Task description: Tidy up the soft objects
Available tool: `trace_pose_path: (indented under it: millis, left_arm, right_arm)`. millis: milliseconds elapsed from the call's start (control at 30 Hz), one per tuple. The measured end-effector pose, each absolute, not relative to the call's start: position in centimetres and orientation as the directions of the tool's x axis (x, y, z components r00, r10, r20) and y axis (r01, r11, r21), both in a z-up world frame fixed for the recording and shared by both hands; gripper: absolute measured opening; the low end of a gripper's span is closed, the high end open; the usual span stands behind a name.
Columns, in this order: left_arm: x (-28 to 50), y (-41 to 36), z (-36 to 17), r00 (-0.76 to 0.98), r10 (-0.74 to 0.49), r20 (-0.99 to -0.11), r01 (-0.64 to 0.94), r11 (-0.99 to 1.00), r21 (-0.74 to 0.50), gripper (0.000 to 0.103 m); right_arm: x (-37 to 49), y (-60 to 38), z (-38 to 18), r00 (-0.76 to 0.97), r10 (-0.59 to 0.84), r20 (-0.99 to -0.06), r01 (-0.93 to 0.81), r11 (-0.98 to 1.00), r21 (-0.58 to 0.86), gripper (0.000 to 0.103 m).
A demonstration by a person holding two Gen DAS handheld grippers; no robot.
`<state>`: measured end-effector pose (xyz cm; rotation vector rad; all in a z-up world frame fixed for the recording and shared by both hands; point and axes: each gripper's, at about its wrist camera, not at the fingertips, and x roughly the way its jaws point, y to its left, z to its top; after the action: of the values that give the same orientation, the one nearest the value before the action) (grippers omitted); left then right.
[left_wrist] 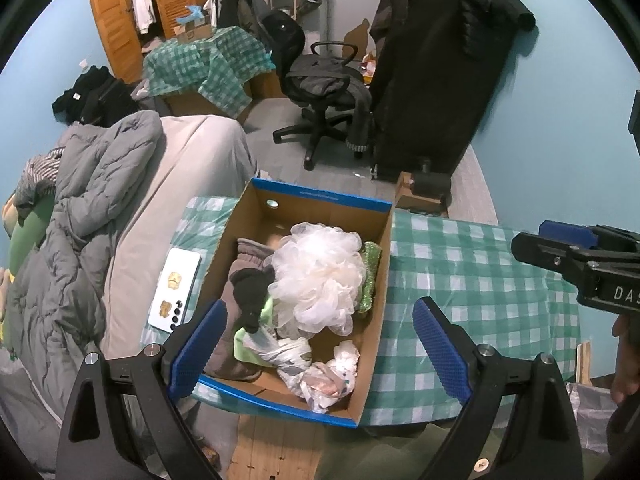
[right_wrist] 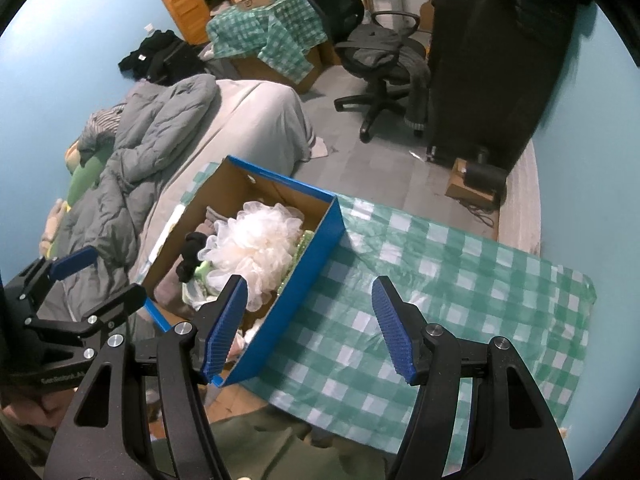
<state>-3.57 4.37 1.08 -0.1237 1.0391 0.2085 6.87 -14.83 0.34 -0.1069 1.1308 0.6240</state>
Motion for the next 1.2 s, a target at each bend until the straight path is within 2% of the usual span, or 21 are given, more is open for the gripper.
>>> trace_pose_path:
  millis: [1200]
  left_arm:
    - [-4.1, 3.0, 1.2, 0.471, 0.116, -0.874, -0.236, 0.972, 0.002, 0.095]
  right_arm:
    - [6.6, -15.9, 0.7, 0.273, 0.426, -0.862, -0.510, 0.824, 0.246, 0.065]
